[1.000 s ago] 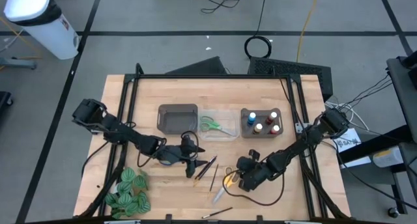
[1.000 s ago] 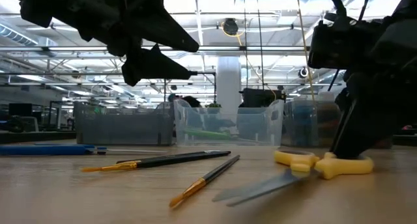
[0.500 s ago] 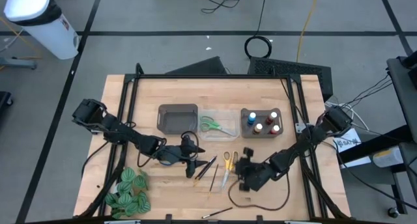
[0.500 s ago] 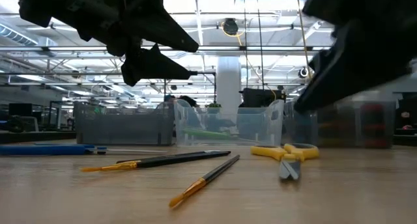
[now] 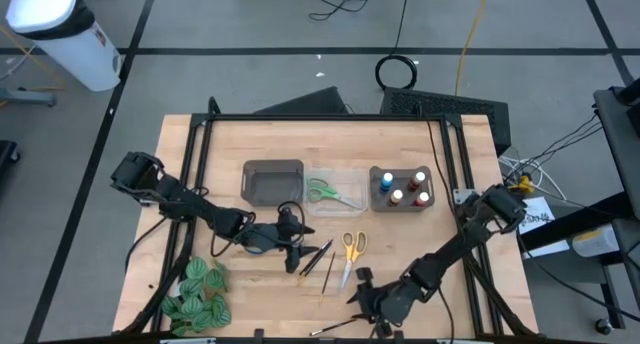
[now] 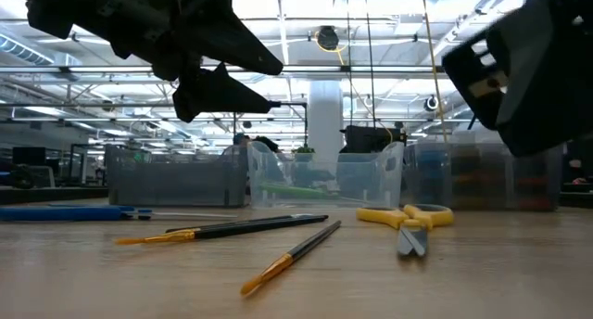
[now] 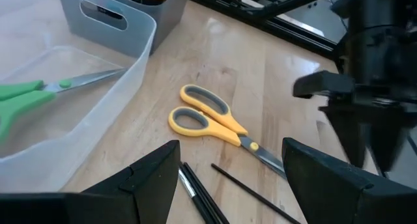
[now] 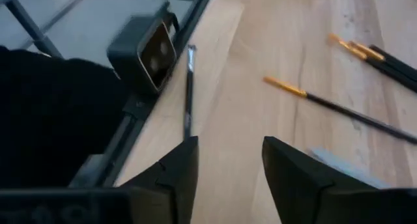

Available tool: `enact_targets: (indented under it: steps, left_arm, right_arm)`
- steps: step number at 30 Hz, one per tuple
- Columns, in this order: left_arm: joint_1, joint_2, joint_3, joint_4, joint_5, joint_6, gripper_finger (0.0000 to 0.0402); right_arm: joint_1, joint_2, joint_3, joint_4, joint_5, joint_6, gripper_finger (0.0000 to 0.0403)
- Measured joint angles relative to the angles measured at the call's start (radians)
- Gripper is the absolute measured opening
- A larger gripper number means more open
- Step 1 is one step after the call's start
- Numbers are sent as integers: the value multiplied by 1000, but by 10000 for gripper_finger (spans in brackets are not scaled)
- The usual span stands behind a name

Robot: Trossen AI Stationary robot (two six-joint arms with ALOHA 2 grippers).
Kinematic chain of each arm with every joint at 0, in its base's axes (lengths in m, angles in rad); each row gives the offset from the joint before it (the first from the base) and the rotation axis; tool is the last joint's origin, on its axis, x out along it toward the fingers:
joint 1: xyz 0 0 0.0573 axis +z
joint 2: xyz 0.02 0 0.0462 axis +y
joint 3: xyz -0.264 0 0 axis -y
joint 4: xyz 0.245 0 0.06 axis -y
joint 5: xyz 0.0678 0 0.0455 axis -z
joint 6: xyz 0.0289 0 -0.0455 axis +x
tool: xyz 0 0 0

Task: Pick & Place Paint Supplies
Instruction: Put the bottom silver paint brush into the left black bin

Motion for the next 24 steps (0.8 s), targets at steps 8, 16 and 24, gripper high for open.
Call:
enact_targets:
  steps: [8,16,24]
  left_arm:
    - [36,0,0,33,-8,1,280]
    - [59,0,0,33,2,-51,280]
    - [58,0,0,59,8,-87,280]
  right_arm:
    - [2,24,59,-65,-6,30,195]
    - [6,151,115,-69,-38,64,177]
    - [39,171,118,-110,-9,65,157]
